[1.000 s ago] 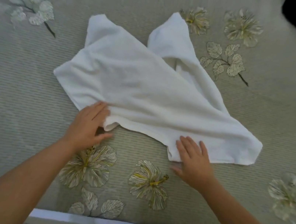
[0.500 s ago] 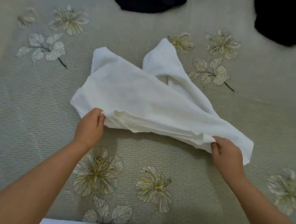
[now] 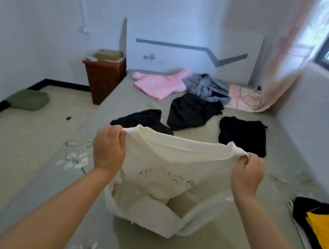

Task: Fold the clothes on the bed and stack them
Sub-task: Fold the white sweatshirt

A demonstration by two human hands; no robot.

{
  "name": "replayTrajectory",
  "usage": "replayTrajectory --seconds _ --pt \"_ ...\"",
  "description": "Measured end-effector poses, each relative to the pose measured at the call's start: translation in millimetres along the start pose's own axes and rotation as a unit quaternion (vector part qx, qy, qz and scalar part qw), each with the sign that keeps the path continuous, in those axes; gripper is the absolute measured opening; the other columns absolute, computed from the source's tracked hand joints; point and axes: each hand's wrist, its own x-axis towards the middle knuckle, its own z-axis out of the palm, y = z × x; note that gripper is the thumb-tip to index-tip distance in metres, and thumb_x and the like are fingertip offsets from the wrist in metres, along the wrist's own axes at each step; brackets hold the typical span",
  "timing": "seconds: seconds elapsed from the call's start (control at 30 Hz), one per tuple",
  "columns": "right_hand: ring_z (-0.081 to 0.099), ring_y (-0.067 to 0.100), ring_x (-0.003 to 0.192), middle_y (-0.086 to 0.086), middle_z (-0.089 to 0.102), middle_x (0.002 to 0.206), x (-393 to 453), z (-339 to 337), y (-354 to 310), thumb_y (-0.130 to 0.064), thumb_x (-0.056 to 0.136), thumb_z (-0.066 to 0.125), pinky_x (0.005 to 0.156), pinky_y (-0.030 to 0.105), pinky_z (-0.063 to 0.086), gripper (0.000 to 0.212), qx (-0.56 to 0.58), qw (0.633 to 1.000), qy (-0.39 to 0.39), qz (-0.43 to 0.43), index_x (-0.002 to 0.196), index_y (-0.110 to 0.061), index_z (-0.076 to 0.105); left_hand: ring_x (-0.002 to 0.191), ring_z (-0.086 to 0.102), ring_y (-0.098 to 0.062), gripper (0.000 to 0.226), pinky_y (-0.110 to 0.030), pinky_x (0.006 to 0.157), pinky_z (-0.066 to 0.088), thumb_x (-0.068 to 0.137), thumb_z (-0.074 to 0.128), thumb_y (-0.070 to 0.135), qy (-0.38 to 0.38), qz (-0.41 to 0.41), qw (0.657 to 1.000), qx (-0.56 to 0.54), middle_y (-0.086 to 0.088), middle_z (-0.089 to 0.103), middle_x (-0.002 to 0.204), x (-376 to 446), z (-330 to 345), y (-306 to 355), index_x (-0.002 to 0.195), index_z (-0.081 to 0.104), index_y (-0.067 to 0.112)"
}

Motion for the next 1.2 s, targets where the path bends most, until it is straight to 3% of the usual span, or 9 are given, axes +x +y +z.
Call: replayTrajectory --seconds 0.1,0.17,0.33,0.6,0.73,0.8,0.97,1.07,1.2 --pt "0.052 0.044 0.087 0.032 0.056 0.085 15 -48 -40 -0.008 0.084 0.036 0.075 0.045 0.036 0.032 0.018 0.983 0.071 -0.167 0.084 0.013 0.06 0.071 0.052 -0.04 0.03 -0.044 0.065 0.04 0.089 0.04 0.012 0.057 0.02 0.998 0.027 -0.027 0.056 0.075 20 -44 37 0.076 0.056 -0.009" --pt "0.056 0.047 0.075 0.032 0.058 0.075 24 -78 -70 0.001 0.079 0.046 0.067 0.048 0.043 0.02 0.012 0.959 0.14 -0.248 0.075 0.014 0.061 0.069 0.054 -0.04 0.038 -0.046 0.063 0.043 0.088 0.034 0.019 0.103 0.048 0.993 0.031 -0.026 0.057 0.074 32 -75 63 0.074 0.056 -0.008" --pt "0.058 0.045 0.062 0.027 0.057 0.067 36 -154 -127 0.012 0.066 0.059 0.06 0.049 0.047 0.002 -0.038 0.892 0.234 -0.384 0.068 0.011 0.059 0.055 0.058 -0.037 0.02 -0.042 0.047 0.047 0.08 0.04 0.014 0.221 0.151 0.959 0.095 -0.022 0.057 0.065 60 -145 113 0.072 0.049 -0.002" --pt "0.059 0.038 0.061 0.024 0.057 0.069 20 -234 -169 -0.001 0.076 0.05 0.062 0.042 0.047 0.013 -0.074 0.84 0.308 -0.439 0.073 0.005 0.06 0.053 0.057 -0.029 0.008 -0.029 0.047 0.044 0.081 0.042 0.014 0.314 0.266 0.898 0.157 -0.017 0.057 0.063 76 -214 136 0.078 0.037 0.009" --pt "0.059 0.037 0.058 0.023 0.056 0.067 -6 -248 -172 -0.008 0.078 0.041 0.063 0.036 0.03 0.024 -0.085 0.83 0.325 -0.445 0.071 0.004 0.061 0.052 0.057 -0.027 0.008 -0.027 0.047 0.043 0.08 0.042 0.014 0.324 0.294 0.886 0.157 -0.016 0.058 0.062 64 -237 131 0.079 0.038 0.007" --pt "0.058 0.036 0.058 0.023 0.056 0.065 -21 -253 -169 -0.005 0.078 0.044 0.061 0.035 0.039 0.021 -0.107 0.829 0.326 -0.443 0.071 0.003 0.061 0.05 0.057 -0.026 0.007 -0.026 0.045 0.042 0.079 0.043 0.012 0.321 0.31 0.88 0.163 -0.015 0.057 0.061 55 -249 127 0.078 0.038 0.007" --pt "0.057 0.035 0.057 0.023 0.056 0.064 -65 -259 -163 0.007 0.067 0.059 0.06 0.034 0.038 0.004 -0.123 0.819 0.324 -0.458 0.07 0.005 0.061 0.049 0.056 -0.026 0.006 -0.026 0.044 0.042 0.077 0.043 0.009 0.303 0.322 0.884 0.151 -0.016 0.057 0.06 28 -273 107 0.077 0.037 0.007" --pt "0.048 0.029 0.064 0.021 0.054 0.063 -93 -254 -142 0.001 0.075 0.049 0.06 0.033 0.02 0.006 -0.112 0.807 0.328 -0.479 0.073 0.001 0.054 0.053 0.055 -0.026 0.004 -0.03 0.049 0.037 0.078 0.043 0.009 0.301 0.312 0.887 0.157 -0.015 0.057 0.06 -1 -278 87 0.078 0.039 0.008" --pt "0.05 0.03 0.064 0.021 0.055 0.065 -128 -226 -103 -0.008 0.078 0.039 0.061 0.033 0.022 0.023 -0.11 0.839 0.275 -0.456 0.07 0.004 0.058 0.066 0.037 -0.023 0.004 -0.03 0.057 0.021 0.077 0.04 0.008 0.265 0.304 0.898 0.174 -0.014 0.057 0.06 -47 -263 49 0.079 0.037 0.01"
